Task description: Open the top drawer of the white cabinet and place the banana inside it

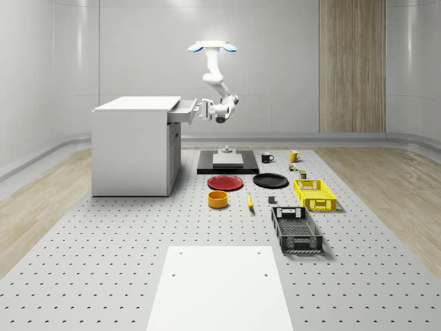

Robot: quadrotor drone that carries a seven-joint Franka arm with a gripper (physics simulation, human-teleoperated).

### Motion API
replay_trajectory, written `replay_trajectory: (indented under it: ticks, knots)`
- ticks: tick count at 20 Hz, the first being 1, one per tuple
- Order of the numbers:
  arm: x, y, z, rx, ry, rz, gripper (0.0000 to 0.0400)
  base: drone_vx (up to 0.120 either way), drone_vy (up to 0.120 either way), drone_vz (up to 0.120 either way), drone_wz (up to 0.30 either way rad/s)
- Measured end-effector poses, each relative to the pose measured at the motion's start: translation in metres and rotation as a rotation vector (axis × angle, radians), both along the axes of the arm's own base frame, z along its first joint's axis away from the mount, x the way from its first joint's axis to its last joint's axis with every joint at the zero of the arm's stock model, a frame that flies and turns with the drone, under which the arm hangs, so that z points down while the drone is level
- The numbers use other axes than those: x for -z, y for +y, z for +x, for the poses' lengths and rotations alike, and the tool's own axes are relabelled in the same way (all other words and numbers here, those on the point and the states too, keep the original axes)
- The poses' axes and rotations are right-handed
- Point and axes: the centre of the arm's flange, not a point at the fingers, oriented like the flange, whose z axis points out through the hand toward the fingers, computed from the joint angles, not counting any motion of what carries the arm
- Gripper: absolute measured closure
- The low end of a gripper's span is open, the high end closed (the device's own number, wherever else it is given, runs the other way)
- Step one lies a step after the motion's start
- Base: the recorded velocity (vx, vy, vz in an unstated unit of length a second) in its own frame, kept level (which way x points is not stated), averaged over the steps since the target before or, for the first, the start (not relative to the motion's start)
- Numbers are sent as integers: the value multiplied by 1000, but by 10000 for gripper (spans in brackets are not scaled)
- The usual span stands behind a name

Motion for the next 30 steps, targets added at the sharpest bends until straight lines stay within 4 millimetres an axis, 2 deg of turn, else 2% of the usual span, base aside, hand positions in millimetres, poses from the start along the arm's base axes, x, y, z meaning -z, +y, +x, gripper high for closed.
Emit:
replay_trajectory:
  ticks: [5, 6, 8, 11, 12, 13, 15, 16, 17, 19, 23, 24, 26, 28, 30]
  knots:
    - [0, 0, 0, 0, 0, 0, 1, 0, 0, 0, 0]
    - [0, 0, 0, 0, 0, 0, 65, 0, 0, 0, 0]
    - [0, 0, 0, 0, 0, 0, 156, 0, 0, 0, 0]
    - [0, -2, 0, 0, 0, 0, 226, 0, 0, 0, 0]
    - [0, -5, 0, 0, 3, -3, 230, 0, 0, 0, 0]
    - [-3, -8, -1, -1, 30, -9, 207, 0, 0, 0, 0]
    - [-14, -20, -7, -2, 45, -44, 121, 0, 0, 0, 0]
    - [-12, -21, -6, -2, 29, -43, 135, 0, 0, 0, 0]
    - [-5, -22, -3, -3, -8, -32, 174, 0, 0, 0, 0]
    - [-3, -27, -2, -2, -7, -22, 217, 0, 0, 0, 0]
    - [-1, -42, -1, -2, 3, -19, 234, 0, 0, 0, 0]
    - [-4, -47, -2, -2, 24, -22, 208, 0, 0, 0, 0]
    - [5, -55, 1, -1, -19, -17, 236, 0, 0, 0, 0]
    - [4, -65, 1, 0, -14, -12, 259, 0, 0, 0, 0]
    - [3, -75, 0, 0, -7, -11, 263, 0, 0, 0, 0]
